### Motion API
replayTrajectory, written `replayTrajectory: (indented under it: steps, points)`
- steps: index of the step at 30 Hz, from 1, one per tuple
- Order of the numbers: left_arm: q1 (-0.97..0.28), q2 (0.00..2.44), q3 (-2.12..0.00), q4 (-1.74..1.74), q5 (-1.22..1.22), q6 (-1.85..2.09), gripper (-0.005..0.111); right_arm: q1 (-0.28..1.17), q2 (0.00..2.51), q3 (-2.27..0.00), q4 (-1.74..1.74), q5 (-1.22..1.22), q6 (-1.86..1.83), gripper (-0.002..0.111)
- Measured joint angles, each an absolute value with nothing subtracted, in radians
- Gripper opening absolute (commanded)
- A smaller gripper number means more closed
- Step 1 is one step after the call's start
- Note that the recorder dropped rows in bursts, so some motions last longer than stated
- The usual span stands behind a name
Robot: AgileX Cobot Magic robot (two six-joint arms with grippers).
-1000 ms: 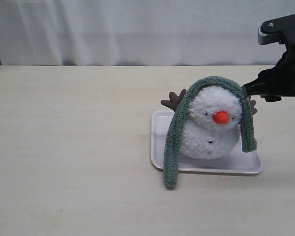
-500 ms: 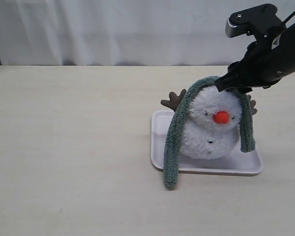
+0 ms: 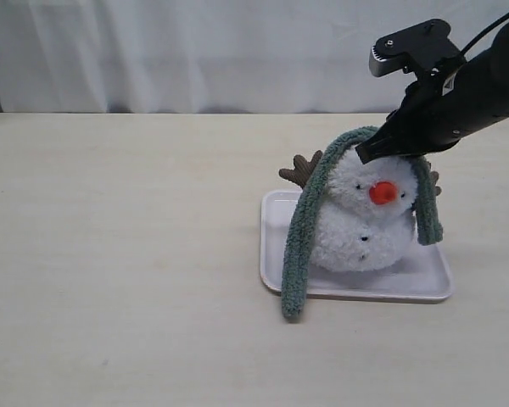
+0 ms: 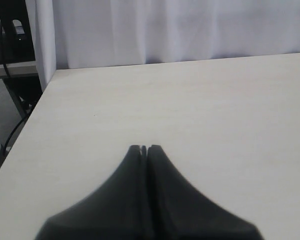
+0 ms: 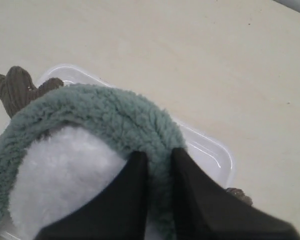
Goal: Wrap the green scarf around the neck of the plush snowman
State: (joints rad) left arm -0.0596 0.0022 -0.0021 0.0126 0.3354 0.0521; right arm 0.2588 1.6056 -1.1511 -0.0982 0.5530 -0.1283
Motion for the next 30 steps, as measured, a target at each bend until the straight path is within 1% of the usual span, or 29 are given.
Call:
replayTrajectory:
  steps: [17, 20, 25, 30]
  points:
    - [-0.06, 0.002, -0.002, 0.013, 0.335, 0.052, 0.0, 0.259, 1.506, -1.151, -0.101, 0.535, -0.133, 0.004]
    - [-0.06, 0.002, -0.002, 0.013, 0.335, 0.052, 0.0, 0.259, 1.518, -1.151, -0.157, 0.535, -0.055, 0.004]
    - [-0.06, 0.002, -0.002, 0.013, 0.335, 0.052, 0.0, 0.259, 1.56, -1.151, -0.348, 0.535, 0.18, 0.004]
    - [-0.06, 0.002, -0.002, 0.013, 0.335, 0.052, 0.0, 0.259, 1.606, -1.151, -0.399, 0.535, 0.246, 0.004]
